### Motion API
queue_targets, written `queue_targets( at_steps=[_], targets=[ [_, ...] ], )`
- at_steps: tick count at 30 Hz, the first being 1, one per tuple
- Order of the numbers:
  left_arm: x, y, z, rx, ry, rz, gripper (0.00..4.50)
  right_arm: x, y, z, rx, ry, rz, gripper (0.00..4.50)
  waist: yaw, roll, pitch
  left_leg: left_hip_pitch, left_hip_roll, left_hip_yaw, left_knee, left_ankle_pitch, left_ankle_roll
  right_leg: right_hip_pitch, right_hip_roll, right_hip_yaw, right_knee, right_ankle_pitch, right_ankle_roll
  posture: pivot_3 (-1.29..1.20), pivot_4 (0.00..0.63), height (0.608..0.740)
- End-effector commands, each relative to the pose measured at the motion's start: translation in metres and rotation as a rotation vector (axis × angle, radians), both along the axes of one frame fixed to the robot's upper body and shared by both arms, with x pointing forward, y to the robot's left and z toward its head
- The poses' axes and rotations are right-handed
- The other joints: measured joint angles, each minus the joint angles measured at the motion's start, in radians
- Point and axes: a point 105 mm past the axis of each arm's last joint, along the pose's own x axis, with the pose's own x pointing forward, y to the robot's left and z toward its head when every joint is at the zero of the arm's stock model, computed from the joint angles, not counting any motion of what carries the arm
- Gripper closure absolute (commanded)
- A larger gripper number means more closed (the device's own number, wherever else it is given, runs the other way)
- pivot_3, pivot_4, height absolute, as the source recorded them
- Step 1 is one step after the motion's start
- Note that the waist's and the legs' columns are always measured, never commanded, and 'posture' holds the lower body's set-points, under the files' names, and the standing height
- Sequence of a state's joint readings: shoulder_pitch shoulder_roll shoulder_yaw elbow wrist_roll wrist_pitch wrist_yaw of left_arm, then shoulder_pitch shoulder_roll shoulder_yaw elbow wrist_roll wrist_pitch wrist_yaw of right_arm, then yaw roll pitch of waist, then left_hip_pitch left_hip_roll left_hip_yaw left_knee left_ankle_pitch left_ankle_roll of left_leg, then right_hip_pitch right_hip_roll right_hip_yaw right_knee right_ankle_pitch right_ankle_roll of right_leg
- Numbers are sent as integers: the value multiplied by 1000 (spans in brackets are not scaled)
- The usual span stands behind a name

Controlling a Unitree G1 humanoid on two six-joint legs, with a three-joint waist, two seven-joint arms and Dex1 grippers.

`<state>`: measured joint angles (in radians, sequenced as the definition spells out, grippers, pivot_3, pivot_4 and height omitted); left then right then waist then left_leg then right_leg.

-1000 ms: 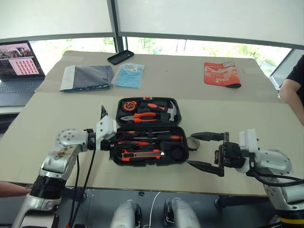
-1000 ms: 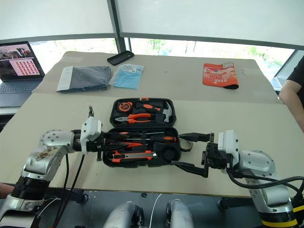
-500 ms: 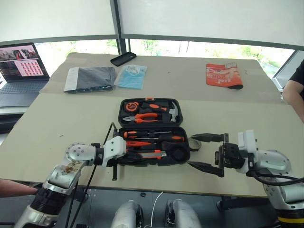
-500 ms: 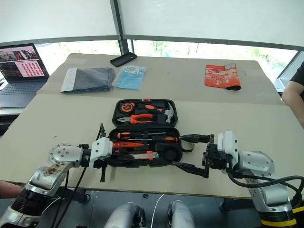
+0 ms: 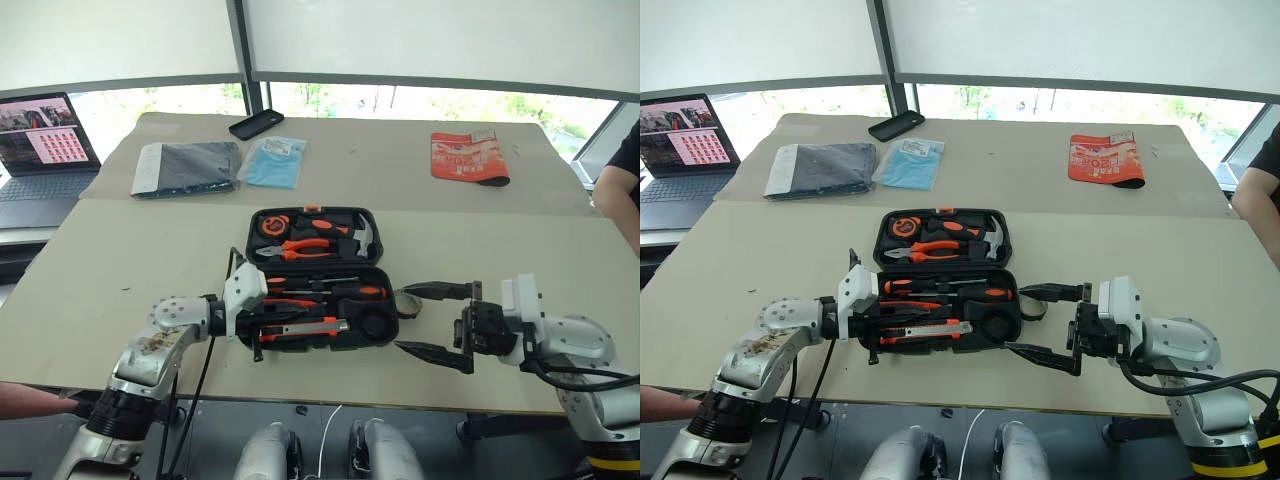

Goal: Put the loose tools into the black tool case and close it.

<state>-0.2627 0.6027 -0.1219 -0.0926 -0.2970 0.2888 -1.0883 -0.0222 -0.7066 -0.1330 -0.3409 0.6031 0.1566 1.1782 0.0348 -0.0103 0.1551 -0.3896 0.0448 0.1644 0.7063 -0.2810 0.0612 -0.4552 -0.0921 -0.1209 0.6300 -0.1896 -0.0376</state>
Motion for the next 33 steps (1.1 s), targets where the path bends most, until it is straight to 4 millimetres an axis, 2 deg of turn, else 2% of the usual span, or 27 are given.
queue_targets(
  at_steps=[1,4,12,18,20,22,23,25,28,33],
  targets=[
    [-5,0,-13,81,-5,-41,4446,-1,-1,7,3,-37,-2,0,0,0,0,0,0,0,0,0,0,0,0,0,0,0,0,0,150,740],
    [-9,-5,-17,72,26,-70,4446,-3,2,4,3,-21,5,0,0,0,0,1,0,0,0,0,0,0,0,0,0,0,0,0,150,740],
    [-12,-11,-38,214,-13,-156,4446,-2,-1,4,-9,-8,5,0,2,0,0,1,0,0,0,-1,1,1,-1,0,0,0,0,0,150,740],
    [-15,-6,-71,398,-46,-214,4446,0,2,4,-10,-7,15,0,3,3,-4,2,0,0,0,-1,1,2,-1,0,-1,0,0,0,150,740],
    [-16,-7,-77,410,-51,-214,4446,1,3,4,-6,-9,16,0,3,6,-7,4,0,0,0,-1,2,5,-2,0,-2,0,0,0,150,740],
    [-16,-11,-76,380,-59,-206,4446,1,4,4,-6,-11,17,0,4,8,-9,12,0,0,-3,-2,2,13,-2,0,-5,0,0,0,150,740],
    [-16,-13,-74,362,-61,-203,4446,1,4,3,-6,-12,16,0,5,9,-10,17,0,0,-5,-6,-4,17,-3,0,-6,-2,-1,0,150,740],
    [-14,-16,-65,285,-70,-168,4446,1,4,4,-5,-16,13,0,6,12,-12,20,0,0,-8,-7,-5,19,-7,0,-8,-4,-3,0,150,740],
    [-6,-15,-33,114,-143,-113,4446,2,1,4,-5,-17,-3,0,5,14,-14,20,-1,0,-10,-7,-5,19,-7,0,-9,-3,-1,0,150,740],
    [-3,-13,0,-37,-196,-111,4446,2,-1,2,-2,-12,-14,0,4,9,-11,14,-1,0,-11,-3,3,14,-4,-1,-10,-1,3,0,150,740]
  ],
)
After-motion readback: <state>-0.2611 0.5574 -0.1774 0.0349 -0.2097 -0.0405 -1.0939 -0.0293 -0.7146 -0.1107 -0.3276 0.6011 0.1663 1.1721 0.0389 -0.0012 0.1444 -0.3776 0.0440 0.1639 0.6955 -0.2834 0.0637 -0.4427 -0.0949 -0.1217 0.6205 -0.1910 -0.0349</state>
